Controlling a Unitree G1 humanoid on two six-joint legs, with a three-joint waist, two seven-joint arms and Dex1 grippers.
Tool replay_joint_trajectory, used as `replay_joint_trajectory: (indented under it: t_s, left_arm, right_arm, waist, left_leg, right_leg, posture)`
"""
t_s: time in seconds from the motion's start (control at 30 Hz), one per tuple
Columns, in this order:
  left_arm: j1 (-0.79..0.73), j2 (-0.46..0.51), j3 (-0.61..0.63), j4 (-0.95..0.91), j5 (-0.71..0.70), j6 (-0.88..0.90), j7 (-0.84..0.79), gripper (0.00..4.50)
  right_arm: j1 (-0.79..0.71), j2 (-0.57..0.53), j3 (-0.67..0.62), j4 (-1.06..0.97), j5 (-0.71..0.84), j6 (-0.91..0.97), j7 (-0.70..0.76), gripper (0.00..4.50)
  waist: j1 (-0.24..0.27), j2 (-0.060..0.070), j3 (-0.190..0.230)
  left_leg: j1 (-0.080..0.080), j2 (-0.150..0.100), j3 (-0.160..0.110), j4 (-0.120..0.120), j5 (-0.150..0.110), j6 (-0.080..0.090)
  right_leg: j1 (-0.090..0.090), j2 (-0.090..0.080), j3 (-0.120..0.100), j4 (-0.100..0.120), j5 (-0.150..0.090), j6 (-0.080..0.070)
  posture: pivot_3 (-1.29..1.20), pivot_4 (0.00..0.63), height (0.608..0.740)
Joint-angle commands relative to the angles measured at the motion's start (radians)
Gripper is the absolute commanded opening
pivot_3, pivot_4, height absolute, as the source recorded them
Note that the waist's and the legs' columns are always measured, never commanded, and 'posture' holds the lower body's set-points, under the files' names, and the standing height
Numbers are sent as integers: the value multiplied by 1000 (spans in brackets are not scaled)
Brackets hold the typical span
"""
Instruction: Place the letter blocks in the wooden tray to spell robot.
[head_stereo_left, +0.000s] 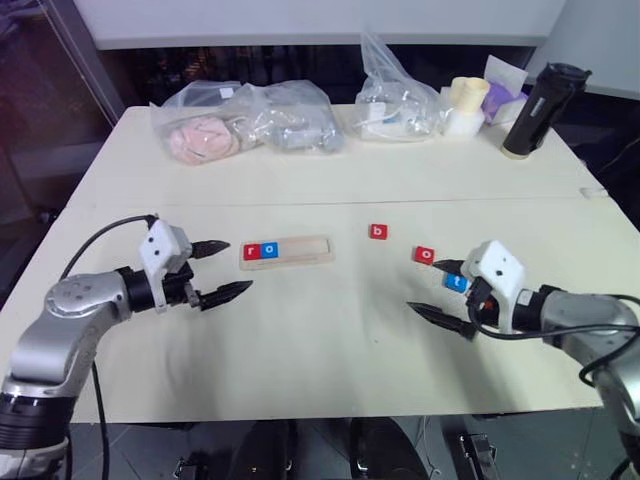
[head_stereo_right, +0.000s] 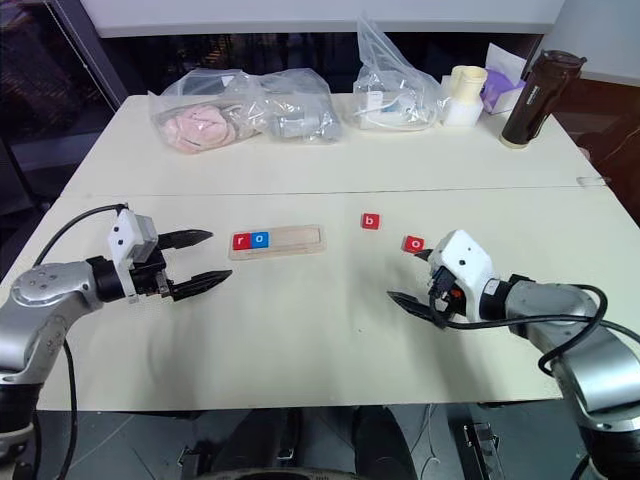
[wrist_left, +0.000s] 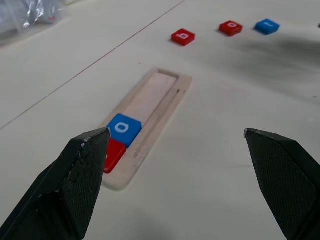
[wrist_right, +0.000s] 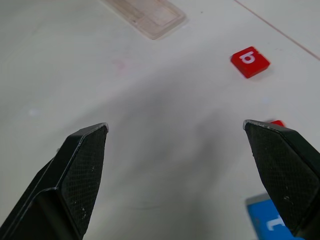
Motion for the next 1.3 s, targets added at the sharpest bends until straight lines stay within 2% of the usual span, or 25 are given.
replay_joint_trajectory:
  t_s: [0.03, 0.5, 0.83, 1.0, 1.13, 1.3]
  left_arm:
    - [-21, 17, 16, -19, -8, 3, -11, 4500]
    - [-51, 17, -34, 29, 61, -35, -37, 4500]
    - [-160, -20, -101, 202, 128, -147, -113, 4500]
    - [-328, -84, -167, 462, 181, -238, -191, 4500]
    - [-535, -151, -243, 799, 279, -415, -311, 4500]
    - [-723, -206, -299, 1150, 394, -596, -392, 4500]
  right_arm:
    - [-15, -14, -26, 3, 7, -24, 9, 4471]
    - [-48, 6, 1, 16, 2, -34, -20, 4471]
    - [-60, 28, 18, 30, -14, -48, -50, 4471]
    - [-36, 43, 40, 16, -23, -53, -63, 4471]
    - [-25, 54, 46, 0, -21, -46, -79, 4471]
    - [-1, 66, 58, -30, -23, -39, -103, 4471]
  waist:
    - [0, 0, 0]
    - [0, 0, 0]
    - [1, 0, 0]
    - [4, 0, 0]
    - [3, 0, 0]
    - [0, -1, 0]
  left_leg:
    - [0, 0, 0, 0, 0, 0]
    - [-4, 0, 0, 0, 0, 0]
    - [-6, 0, 0, 0, 0, 0]
    - [-7, 0, 0, 2, 0, 0]
    - [-9, -2, 0, 5, 1, 1]
    - [-10, -3, 0, 5, 1, 2]
  right_leg:
    - [0, 0, 0, 0, 0, 0]
    - [-4, 0, 0, 0, 1, 1]
    - [-5, 0, 0, 0, 2, 3]
    - [-6, 0, -1, 2, 2, 4]
    - [-6, 0, -2, 2, 2, 4]
    - [-7, 3, -2, 2, 4, 7]
  posture:
    - [0, 150, 740]
    - [0, 150, 740]
    - [0, 150, 740]
    - [0, 150, 740]
    - [0, 150, 740]
    - [0, 150, 740]
